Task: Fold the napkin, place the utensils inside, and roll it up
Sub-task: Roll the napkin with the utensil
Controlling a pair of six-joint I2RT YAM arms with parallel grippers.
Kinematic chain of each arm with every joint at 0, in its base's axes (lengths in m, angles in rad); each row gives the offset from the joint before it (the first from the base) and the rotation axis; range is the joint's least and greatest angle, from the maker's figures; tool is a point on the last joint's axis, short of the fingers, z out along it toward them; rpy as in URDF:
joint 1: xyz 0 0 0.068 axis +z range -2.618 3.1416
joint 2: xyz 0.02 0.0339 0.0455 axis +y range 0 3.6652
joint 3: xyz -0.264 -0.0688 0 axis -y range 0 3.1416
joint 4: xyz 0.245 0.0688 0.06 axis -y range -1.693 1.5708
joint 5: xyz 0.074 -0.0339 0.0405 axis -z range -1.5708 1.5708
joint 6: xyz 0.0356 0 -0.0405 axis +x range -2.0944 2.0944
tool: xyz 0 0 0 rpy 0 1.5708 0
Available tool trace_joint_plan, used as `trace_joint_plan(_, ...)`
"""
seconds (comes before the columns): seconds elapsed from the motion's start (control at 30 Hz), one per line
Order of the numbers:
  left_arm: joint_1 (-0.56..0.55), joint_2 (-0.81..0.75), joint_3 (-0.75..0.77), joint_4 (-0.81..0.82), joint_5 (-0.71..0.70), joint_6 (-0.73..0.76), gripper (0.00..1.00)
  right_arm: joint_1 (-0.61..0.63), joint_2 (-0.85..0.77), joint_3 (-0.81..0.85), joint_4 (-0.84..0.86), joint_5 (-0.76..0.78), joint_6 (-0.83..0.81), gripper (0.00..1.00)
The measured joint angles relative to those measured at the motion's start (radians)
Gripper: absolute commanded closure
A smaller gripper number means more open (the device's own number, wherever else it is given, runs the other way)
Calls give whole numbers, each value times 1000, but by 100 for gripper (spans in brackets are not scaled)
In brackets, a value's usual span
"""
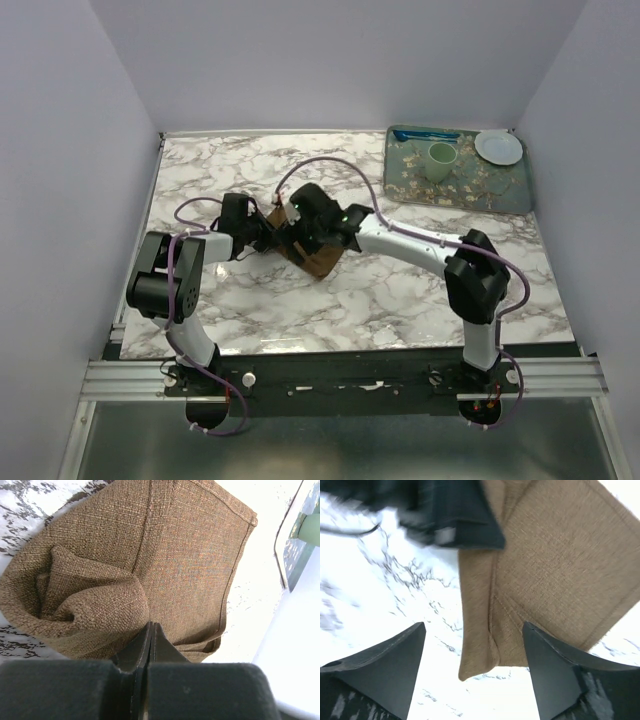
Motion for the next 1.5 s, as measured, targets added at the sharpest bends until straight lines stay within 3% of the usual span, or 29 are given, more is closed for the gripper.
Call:
trace_joint_plan(0.23,0,7,6,-2,0,0,99,237,-5,-111,112,390,-225,12)
trace_joint_plan(0.47,1,14,9,0,3,-2,99,257,121,-109,159,544,-293,18)
trace_joint_plan(0.57,1,14,9,0,3,-2,99,255,141,-97,175,571,-297,26)
trace_joint_plan(0.7,5,15,10,-4,7,-1,99,239,159,-90,187,568,-272,46)
trace_joint_plan(0.8,6,15,15,-12,8,3,99,216,160,-92,187,527,-233,58)
trace_joint_plan(0.93,8,15,23,-24,7,10,98,168,150,-105,192,420,-175,66)
trace_joint_plan(1.03,11,15,33,-47,7,19,82,122,135,-122,200,307,-128,72)
trace_joint_plan(1.07,11,14,39,-58,7,25,71,109,132,-125,201,272,-113,72)
trace_joint_plan(1.17,12,6,83,-128,5,63,60,71,130,-127,209,152,-79,74)
trace_joint_plan(1.5,79,-165,218,-307,-47,155,61,-115,179,-95,207,-377,73,75)
